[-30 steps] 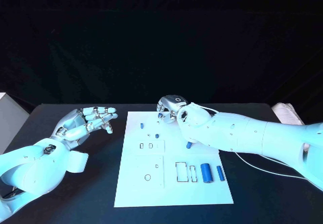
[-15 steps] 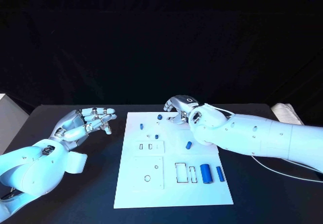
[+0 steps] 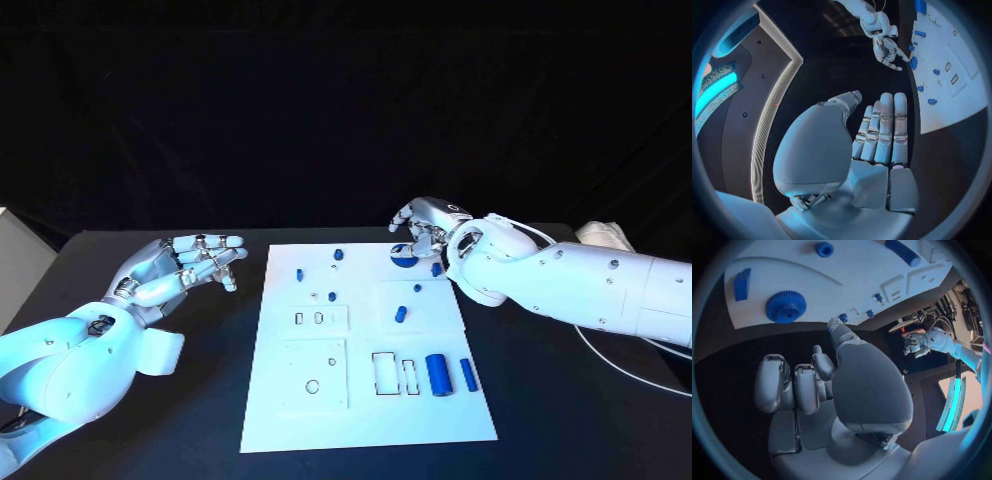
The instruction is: Assemble the parts on the task board
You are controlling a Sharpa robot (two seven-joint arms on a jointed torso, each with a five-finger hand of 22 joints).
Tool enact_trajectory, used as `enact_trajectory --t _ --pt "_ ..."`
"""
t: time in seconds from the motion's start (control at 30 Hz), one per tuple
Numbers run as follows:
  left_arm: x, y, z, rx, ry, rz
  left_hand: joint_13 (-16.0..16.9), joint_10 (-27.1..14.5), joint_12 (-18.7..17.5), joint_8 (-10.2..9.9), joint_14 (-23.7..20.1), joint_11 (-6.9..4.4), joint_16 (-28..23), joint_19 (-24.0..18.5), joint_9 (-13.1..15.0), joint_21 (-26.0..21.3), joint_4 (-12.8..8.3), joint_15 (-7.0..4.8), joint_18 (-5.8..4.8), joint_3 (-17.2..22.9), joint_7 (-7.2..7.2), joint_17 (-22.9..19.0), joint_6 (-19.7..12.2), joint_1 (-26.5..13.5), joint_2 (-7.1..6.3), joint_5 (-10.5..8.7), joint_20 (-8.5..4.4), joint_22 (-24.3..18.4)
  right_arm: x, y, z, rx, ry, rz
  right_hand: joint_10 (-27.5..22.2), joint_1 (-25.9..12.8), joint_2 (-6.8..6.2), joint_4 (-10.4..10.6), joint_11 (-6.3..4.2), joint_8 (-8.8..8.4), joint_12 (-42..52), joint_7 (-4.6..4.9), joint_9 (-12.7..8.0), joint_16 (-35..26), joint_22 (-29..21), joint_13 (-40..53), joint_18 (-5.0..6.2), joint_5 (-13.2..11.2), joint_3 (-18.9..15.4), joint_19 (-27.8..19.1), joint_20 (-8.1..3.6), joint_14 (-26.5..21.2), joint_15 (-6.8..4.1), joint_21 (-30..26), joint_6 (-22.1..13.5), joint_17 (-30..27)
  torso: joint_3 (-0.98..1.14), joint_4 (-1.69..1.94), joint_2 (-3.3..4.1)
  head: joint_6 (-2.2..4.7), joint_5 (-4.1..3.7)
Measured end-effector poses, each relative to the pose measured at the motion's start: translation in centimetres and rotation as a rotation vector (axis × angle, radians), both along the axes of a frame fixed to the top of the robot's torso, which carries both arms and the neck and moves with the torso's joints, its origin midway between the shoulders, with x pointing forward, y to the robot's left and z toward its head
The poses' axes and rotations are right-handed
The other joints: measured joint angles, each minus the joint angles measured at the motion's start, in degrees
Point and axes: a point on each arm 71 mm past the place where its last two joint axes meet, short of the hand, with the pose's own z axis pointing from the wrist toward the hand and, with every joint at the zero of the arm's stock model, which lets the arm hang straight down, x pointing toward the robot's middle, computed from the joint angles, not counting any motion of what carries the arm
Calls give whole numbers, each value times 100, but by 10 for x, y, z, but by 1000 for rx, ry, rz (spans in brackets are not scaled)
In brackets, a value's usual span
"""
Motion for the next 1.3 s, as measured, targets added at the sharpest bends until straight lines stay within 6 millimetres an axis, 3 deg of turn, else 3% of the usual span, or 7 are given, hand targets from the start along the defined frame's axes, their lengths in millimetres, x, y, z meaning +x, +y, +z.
enact_trajectory --t 0.1,0.2,0.3,0.6,1.1,1.2,1.3 --pt "0 0 0 0 0 0 0 0 0 0 0 0 0 0 0 0 0 0 0 0 0 0 0 0 0 0 0 2 3 -8 -2 5 31 -20 252 114 -3 222 54 75 870 41 33 267 132 206 -89 44 -222 30 31 -13 70 394 -41 71 2 4 2 0 -16" --pt "1 0 0 0 0 1 0 0 0 0 0 0 0 0 0 0 0 0 0 0 0 0 0 0 0 0 0 2 5 -12 -4 6 60 -31 272 150 15 357 73 93 1139 66 50 375 137 214 -89 67 -355 51 52 2 85 610 -67 73 -2 12 3 -12 -24" --pt "1 0 -1 1 1 1 0 0 0 0 0 0 0 0 0 0 0 0 0 0 0 -1 0 0 0 0 0 2 8 -14 -6 6 83 -37 273 203 8 464 75 116 1303 92 58 426 137 214 -183 67 -399 27 75 -13 111 792 -92 73 -4 17 7 -23 -26" --pt "2 0 -1 1 1 0 0 0 0 0 0 0 0 0 -1 0 0 0 0 0 0 -1 0 0 0 0 0 1 14 -18 -10 0 128 -56 277 233 39 541 79 160 1359 93 69 449 137 214 -183 113 -413 27 74 -13 111 926 -93 72 -16 31 7 -63 -32" --pt "2 1 -1 2 2 0 0 0 0 0 0 0 0 0 -1 0 0 0 0 0 0 -1 0 0 0 0 0 0 17 -26 -15 -14 166 -81 280 285 91 596 83 205 1382 92 81 448 135 213 -182 147 -389 48 94 -13 110 1005 -93 71 -17 24 1 -88 -29" --pt "2 1 -1 2 2 0 0 0 0 0 0 0 0 0 -1 -1 0 0 0 0 0 -1 0 0 0 0 0 0 17 -27 -17 -17 175 -85 280 286 92 612 83 205 1382 92 86 448 135 212 -267 177 -373 48 94 -13 110 1025 -93 71 -16 23 1 -91 -29" --pt "3 1 -1 2 3 0 0 0 0 0 0 0 0 0 -2 -1 0 0 0 0 0 -2 0 0 0 0 0 0 18 -28 -18 -19 181 -88 280 308 114 612 83 205 1382 93 86 448 135 212 -271 178 -373 48 94 -13 110 1025 -93 71 -16 24 1 -93 -34"
